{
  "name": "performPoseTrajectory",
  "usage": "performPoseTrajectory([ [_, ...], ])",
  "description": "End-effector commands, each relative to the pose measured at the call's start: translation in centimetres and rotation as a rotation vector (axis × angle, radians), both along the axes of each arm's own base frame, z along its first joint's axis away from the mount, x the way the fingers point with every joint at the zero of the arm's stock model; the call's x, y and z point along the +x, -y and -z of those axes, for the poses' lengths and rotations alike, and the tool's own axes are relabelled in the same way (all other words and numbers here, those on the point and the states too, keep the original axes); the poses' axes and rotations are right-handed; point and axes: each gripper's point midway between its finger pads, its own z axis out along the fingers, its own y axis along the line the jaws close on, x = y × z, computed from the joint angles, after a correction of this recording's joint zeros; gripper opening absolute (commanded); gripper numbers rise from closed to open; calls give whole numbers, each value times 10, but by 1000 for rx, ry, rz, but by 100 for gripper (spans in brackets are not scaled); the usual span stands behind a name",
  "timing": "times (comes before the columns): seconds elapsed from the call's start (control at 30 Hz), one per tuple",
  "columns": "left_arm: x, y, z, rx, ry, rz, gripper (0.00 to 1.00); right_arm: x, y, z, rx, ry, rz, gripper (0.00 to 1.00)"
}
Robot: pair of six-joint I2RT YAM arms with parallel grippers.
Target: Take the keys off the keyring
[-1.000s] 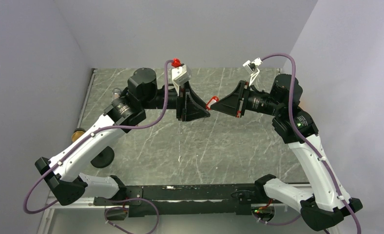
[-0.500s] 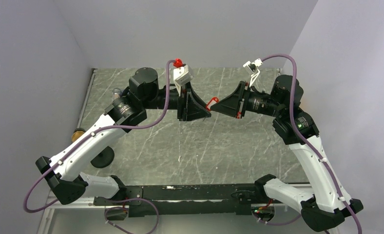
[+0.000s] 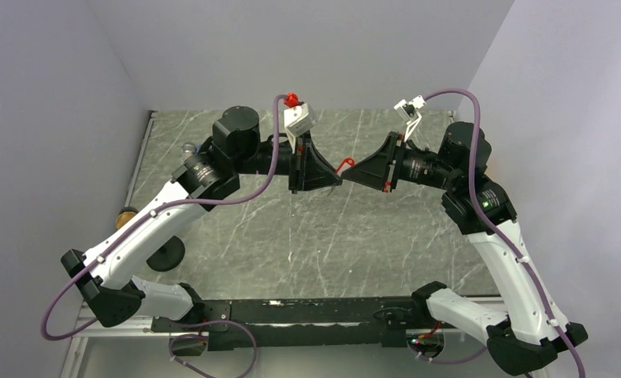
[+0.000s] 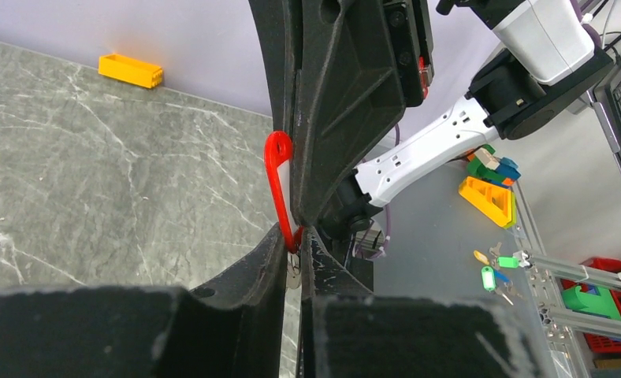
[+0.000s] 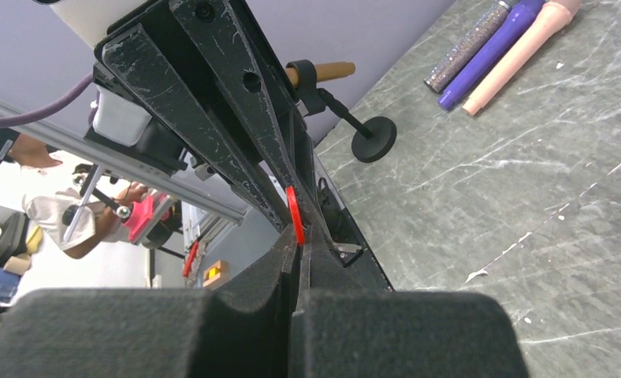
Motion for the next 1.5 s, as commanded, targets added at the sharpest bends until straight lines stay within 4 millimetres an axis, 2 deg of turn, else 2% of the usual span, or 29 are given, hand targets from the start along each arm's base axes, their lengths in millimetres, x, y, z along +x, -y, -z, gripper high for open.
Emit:
performPoseTrajectory([
  [0.0, -7, 1, -22, -42, 53, 30, 6, -3, 2, -6, 7, 33, 8, 0],
  [0.07, -6, 1, -20, -34, 48, 30, 0, -3, 2, -7, 9, 36, 9, 0],
  [0.3, -8, 3, -18, -20, 6, 41, 0, -3, 1, -5, 11, 28, 10, 0],
  [0.33, -8, 3, -18, -20, 0, 41, 0, -2, 1, -4, 11, 26, 12, 3],
  [0.47, -7, 3, -25, -46, -10, 21, 0, -2, 1, -6, 19, 27, 13, 26],
  [0.6, -3, 0, -37, -83, -8, -22, 0, -2, 1, -11, 37, 34, 23, 60],
  [0.67, -2, -1, -43, -103, -14, -42, 0, -1, 1, -15, 48, 36, 27, 73],
  [0.73, -2, -2, -49, -122, -17, -52, 0, -1, 2, -20, 60, 44, 30, 82],
  [0.83, -3, -5, -60, -167, -13, -59, 0, 0, 4, -28, 71, 66, 50, 89],
  [1.03, 0, -14, -86, -285, -34, -100, 0, -6, 2, -42, 131, 92, 22, 87],
  [1.17, 3, -22, -103, -373, -36, -124, 0, -10, -1, -49, 166, 109, -15, 80],
  [1.47, 8, -21, -108, -424, -54, -132, 0, -7, -6, -52, 186, 110, -48, 59],
])
